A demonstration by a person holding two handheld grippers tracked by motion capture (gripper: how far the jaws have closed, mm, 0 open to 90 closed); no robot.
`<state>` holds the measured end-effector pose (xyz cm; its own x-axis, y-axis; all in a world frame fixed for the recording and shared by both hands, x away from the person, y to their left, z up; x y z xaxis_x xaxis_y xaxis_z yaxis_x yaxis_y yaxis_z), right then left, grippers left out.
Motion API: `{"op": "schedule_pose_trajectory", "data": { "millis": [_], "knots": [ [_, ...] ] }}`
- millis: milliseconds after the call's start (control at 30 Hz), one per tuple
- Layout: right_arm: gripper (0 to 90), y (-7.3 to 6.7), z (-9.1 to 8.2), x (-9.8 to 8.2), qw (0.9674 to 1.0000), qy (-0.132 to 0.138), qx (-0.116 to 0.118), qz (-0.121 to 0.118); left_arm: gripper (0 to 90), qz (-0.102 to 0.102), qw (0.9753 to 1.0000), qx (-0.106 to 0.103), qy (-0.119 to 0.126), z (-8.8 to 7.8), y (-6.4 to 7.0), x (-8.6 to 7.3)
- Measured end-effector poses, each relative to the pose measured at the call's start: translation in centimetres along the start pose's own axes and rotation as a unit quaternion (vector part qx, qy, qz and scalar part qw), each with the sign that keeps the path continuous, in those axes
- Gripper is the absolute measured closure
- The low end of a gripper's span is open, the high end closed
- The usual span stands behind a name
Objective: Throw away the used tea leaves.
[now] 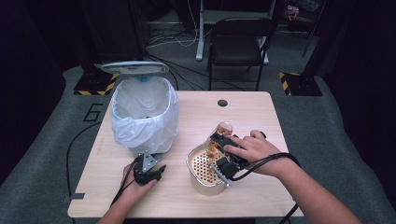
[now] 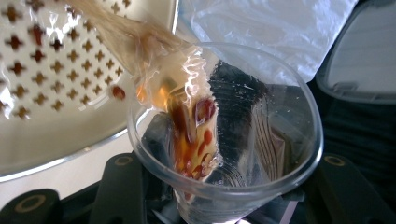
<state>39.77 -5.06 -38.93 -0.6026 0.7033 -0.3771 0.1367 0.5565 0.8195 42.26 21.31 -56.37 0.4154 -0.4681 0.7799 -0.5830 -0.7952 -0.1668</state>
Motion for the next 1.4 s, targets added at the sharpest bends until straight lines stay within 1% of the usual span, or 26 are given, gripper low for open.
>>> {"op": "schedule_pose_trajectory", "data": {
  "millis": [67, 100, 133, 167, 200, 233, 267, 300, 333, 367, 400, 433, 467, 500, 567, 600, 700, 767, 967, 1000, 1033, 1100, 1133, 1167, 1300, 1400],
  "knots": [
    [48.8, -0.2, 0.0, 0.3, 0.9992, -0.018, -0.011, -0.035, 37.8, -0.009, 0.9999, -0.001, 0.007, 0.1, 0.1, 0.1],
    [48.8, -0.2, 0.1, 0.5, 0.9981, -0.021, -0.018, -0.055, 37.8, -0.003, 1.0, -0.001, 0.003, 0.1, 0.0, 0.0],
    [48.9, -0.4, 0.1, 0.6, 0.9968, -0.031, -0.03, -0.067, 37.8, -0.006, 1.0, -0.001, 0.002, 0.0, 0.1, 0.0],
    [49.0, -0.5, 0.2, 0.7, 0.9964, -0.032, -0.034, -0.07, 37.9, 0.002, 1.0, -0.001, -0.005, -0.1, 0.0, -0.1],
    [49.0, -0.8, 0.3, 0.8, 0.9964, -0.034, -0.035, -0.07, 37.8, -0.007, 1.0, -0.003, 0.0, 0.0, 0.1, 0.0],
    [49.1, -0.9, 0.4, 0.8, 0.9958, -0.039, -0.039, -0.074, 37.8, -0.006, 1.0, -0.002, 0.001, 0.0, 0.1, 0.0],
    [49.1, -1.2, 0.4, 0.9, 0.9937, -0.046, -0.028, -0.098, 37.8, -0.006, 1.0, -0.002, 0.001, 0.0, 0.1, 0.0],
    [49.1, -1.2, 0.4, 0.8, 0.9915, -0.053, -0.029, -0.116, 37.8, -0.006, 1.0, -0.002, 0.002, 0.0, 0.1, 0.0],
    [49.1, -1.2, 0.5, 0.9, 0.9895, -0.055, -0.032, -0.13, 37.8, -0.014, 0.9999, -0.004, 0.003, 0.1, 0.2, 0.0],
    [49.1, -1.3, 0.5, 1.0, 0.9868, -0.059, -0.041, -0.145, 37.8, -0.015, 0.9999, -0.004, 0.003, 0.1, 0.2, 0.0],
    [49.1, -1.4, 0.5, 1.0, 0.9854, -0.064, -0.043, -0.152, 37.8, -0.016, 0.9999, -0.004, 0.003, 0.1, 0.2, 0.0],
    [49.1, -1.8, 0.8, 1.2, 0.9878, -0.054, -0.059, -0.134, 37.8, -0.017, 0.9998, -0.005, 0.002, 0.1, 0.3, -0.1],
    [49.1, -2.3, 0.9, 1.3, 0.9908, -0.054, -0.075, -0.099, 37.8, -0.018, 0.9998, -0.005, 0.002, 0.1, 0.3, -0.1],
    [49.1, -2.4, 0.9, 1.3, 0.9908, -0.054, -0.074, -0.099, 37.8, -0.018, 0.9998, -0.005, 0.002, 0.1, 0.3, -0.1],
    [49.1, -2.4, 0.8, 1.2, 0.9868, -0.058, -0.07, -0.134, 37.8, -0.018, 0.9998, -0.005, 0.002, 0.1, 0.3, -0.1],
    [49.1, -2.4, 0.8, 1.2, 0.9858, -0.06, -0.069, -0.141, 37.8, -0.018, 0.9998, -0.005, 0.002, 0.1, 0.3, -0.1],
    [49.1, -2.4, 0.8, 1.3, 0.9863, -0.058, -0.076, -0.134, 37.8, -0.018, 0.9998, -0.005, 0.002, 0.1, 0.3, -0.1],
    [49.1, -2.5, 0.9, 1.3, 0.9869, -0.059, -0.073, -0.131, 37.8, -0.017, 0.9998, -0.005, 0.002, 0.1, 0.3, -0.1],
    [49.1, -2.6, 0.8, 1.3, 0.9859, -0.063, -0.069, -0.139, 37.8, -0.018, 0.9998, -0.006, 0.002, 0.1, 0.3, -0.1],
    [49.1, -2.9, 0.7, 1.4, 0.9896, -0.067, -0.073, -0.104, 37.8, -0.018, 0.9998, -0.005, 0.002, 0.1, 0.3, -0.1],
    [49.1, -2.6, 0.8, 1.5, 0.9873, -0.058, -0.078, -0.126, 37.8, -0.018, 0.9998, -0.005, 0.002, 0.1, 0.3, -0.1],
    [49.1, -2.5, 0.8, 1.5, 0.9855, -0.061, -0.071, -0.141, 37.8, -0.018, 0.9998, -0.005, 0.002, 0.1, 0.3, -0.1],
    [49.1, -2.7, 0.7, 1.5, 0.9877, -0.069, -0.076, -0.118, 37.8, -0.018, 0.9998, -0.005, 0.002, 0.1, 0.3, -0.1],
    [49.1, -2.7, 0.8, 1.6, 0.989, -0.064, -0.083, -0.104, 37.8, -0.018, 0.9998, -0.005, 0.002, 0.1, 0.3, -0.1],
    [49.0, -2.4, 0.7, 1.6, 0.9865, -0.068, -0.079, -0.126, 37.8, -0.018, 0.9998, -0.005, 0.002, 0.1, 0.3, -0.1],
    [49.0, -2.3, 0.6, 1.7, 0.9867, -0.067, -0.08, -0.124, 37.9, -0.018, 0.9998, -0.005, 0.002, 0.1, 0.3, -0.1]
  ]
}}
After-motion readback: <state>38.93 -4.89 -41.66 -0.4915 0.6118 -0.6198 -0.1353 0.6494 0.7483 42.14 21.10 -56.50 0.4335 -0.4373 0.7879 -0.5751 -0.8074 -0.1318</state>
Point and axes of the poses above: each handheld gripper's, and its own axes: z roughly forward along the jaws, x roughly out of its top, y roughly to its right, the point moved 6 cm from there along z, roughly forward along the jaws, and after that the axes turned 6 degrees about -z, right-handed, at the moved point
